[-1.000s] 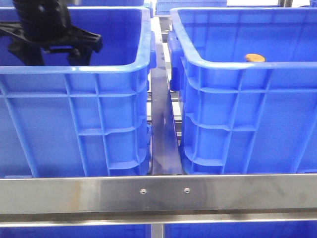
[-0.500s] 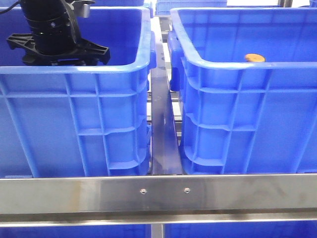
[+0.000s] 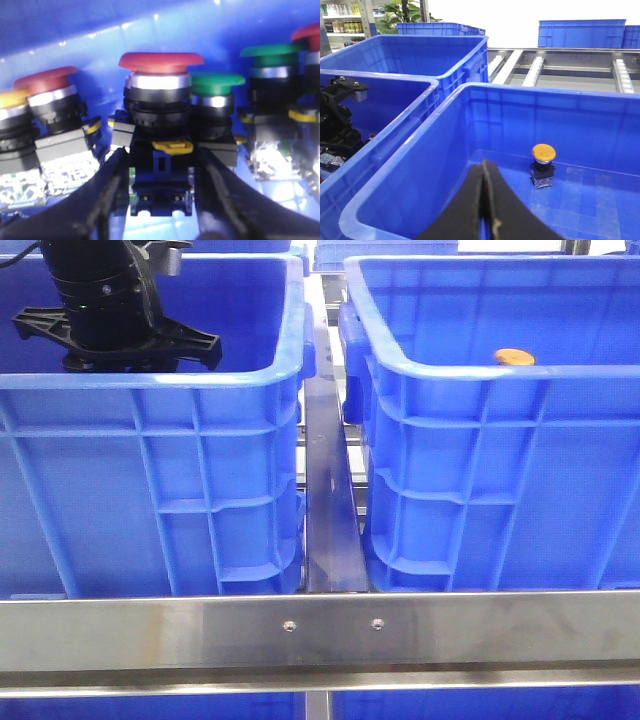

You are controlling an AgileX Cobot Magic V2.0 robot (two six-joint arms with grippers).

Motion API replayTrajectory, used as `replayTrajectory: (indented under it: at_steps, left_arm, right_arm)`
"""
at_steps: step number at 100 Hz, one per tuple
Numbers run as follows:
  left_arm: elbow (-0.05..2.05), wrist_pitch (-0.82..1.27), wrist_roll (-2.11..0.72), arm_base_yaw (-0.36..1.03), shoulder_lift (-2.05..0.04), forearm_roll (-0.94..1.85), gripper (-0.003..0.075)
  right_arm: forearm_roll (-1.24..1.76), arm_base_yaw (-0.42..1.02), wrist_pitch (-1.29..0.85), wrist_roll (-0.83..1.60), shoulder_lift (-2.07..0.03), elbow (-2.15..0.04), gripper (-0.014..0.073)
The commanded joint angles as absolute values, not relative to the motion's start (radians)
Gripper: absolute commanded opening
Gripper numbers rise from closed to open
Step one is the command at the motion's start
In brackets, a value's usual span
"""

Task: Pick red and yellow buttons and place in box
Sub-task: 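Close the left gripper on a red push-button switch, then lift the red button with the left gripper toward the gap between bins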

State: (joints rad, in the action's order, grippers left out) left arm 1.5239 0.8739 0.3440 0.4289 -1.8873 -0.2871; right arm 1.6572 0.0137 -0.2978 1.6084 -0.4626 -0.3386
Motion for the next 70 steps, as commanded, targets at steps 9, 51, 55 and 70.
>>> replayTrajectory:
  at_steps: [9, 51, 55, 70]
  left_arm:
    - [1.555, 0.881, 0.356, 0.434, -1.774, -0.296, 0.0193]
    - [1.555, 0.898, 0.0, 0.436, -1.596, 0.032, 0.0188]
    - [1.555, 0.9, -0.046, 0.436, -1.588, 0.096, 0.0188]
    - [1.555, 0.903, -0.2, 0.436, -1.552, 0.305, 0.0188]
  right_arm:
    - [1.695, 0.014, -0.316, 1.614, -0.461, -0.364, -0.0061]
    - [1.695, 0.014, -0.316, 1.614, -0.461, -0.364, -0.0061]
    - [1.695, 0.014, -0.316, 1.614, -0.461, -0.364, -0.0061]
    - [1.695, 0.014, -0.316, 1.614, -0.461, -0.364, -0.0061]
